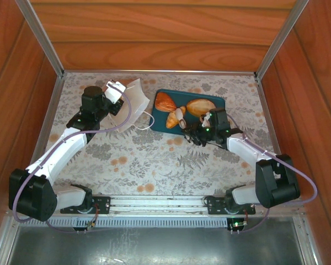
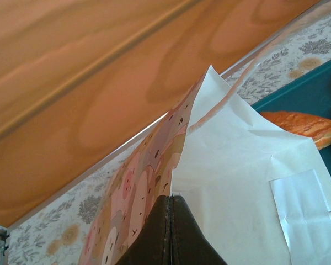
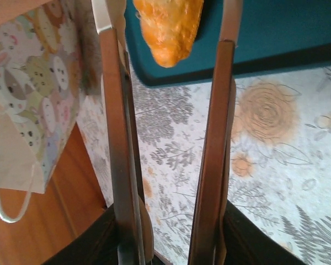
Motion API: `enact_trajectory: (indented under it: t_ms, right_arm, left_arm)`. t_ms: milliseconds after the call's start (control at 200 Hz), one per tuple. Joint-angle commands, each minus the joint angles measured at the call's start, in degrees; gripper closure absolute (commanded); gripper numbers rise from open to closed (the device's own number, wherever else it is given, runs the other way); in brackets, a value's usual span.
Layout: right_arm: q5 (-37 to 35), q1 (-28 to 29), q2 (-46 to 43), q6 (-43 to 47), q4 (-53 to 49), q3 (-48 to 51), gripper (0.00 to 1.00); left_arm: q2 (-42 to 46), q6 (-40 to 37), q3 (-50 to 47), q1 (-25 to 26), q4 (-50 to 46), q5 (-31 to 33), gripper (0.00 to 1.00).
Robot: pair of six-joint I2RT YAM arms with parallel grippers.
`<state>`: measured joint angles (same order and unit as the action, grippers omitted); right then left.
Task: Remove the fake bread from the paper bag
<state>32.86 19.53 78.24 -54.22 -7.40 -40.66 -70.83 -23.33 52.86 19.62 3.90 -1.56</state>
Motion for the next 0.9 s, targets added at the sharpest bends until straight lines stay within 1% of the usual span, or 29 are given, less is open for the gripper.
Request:
enact_trajectory:
  t_ms: [0, 180, 375, 480, 560, 625, 780, 895]
  right_arm:
    - [-2.3, 0.5, -1.7, 3.1, -6.5, -0.3, 0.57]
    - [-5.3, 0.5, -4.8, 6.5, -13.3, -2.6, 0.54]
    - [-6.7, 0.4, -8.9, 9.8, -20.6, -6.5, 0.55]
    - [-8.4, 0.4, -10.5, 10.7, -25.2, -8.0, 0.62]
    - [-8.9, 0.4, -10.9, 11.4, -27.9, -8.6, 0.70]
    - [-8.9, 0.4, -10.5, 11.8, -29.2, -8.6, 0.75]
    - [-5.6, 0.4, -7.0, 13.8, -28.9, -8.6, 0.83]
    - [-2.4, 0.6, -4.6, 13.5, -25.7, -8.4, 0.84]
  left_arm:
    - [-0.5, 0.0, 0.9, 0.2, 0.6, 0.4, 1.00]
    - [-0.4, 0.0, 1.1, 0.2, 0.6, 0.3, 1.00]
    - [-0.3, 0.2, 1.3, 0.2, 0.6, 0.2, 1.00]
    - [0.0, 0.2, 1.3, 0.2, 0.6, 0.1, 1.00]
    - [0.4, 0.2, 1.2, 0.2, 0.6, 0.0, 1.00]
    - [0.7, 0.3, 1.0, 0.3, 0.6, -0.2, 1.00]
    - [1.5, 0.3, 0.3, 0.2, 0.6, -1.3, 1.00]
    - [1.9, 0.2, 0.0, 0.3, 0.6, -1.6, 1.00]
